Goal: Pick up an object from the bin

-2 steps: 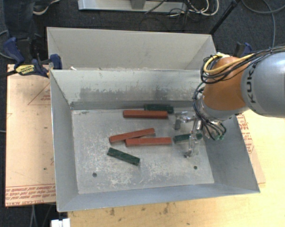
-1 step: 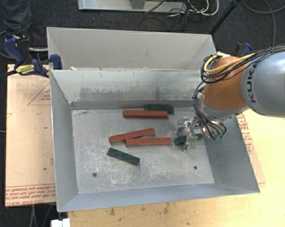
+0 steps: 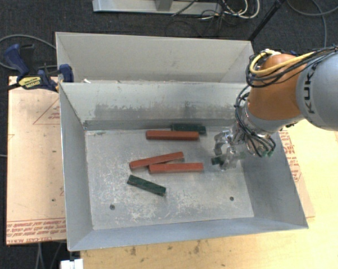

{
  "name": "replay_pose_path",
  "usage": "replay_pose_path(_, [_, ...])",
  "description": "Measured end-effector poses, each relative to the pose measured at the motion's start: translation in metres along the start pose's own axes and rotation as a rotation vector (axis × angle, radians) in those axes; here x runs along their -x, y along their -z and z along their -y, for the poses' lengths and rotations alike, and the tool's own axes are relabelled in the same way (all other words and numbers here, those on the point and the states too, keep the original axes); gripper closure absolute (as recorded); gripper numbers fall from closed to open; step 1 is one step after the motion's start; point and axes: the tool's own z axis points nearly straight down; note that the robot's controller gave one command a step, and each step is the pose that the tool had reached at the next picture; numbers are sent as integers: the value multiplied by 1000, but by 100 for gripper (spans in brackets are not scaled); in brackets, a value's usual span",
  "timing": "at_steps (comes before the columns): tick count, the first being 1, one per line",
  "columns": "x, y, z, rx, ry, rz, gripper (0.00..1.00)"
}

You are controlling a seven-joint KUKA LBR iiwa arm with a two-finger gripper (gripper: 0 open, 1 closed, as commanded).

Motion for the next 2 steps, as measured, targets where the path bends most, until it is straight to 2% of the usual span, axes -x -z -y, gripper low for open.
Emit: replay_pose_path(2, [3,41,-1,0,1,-2,100])
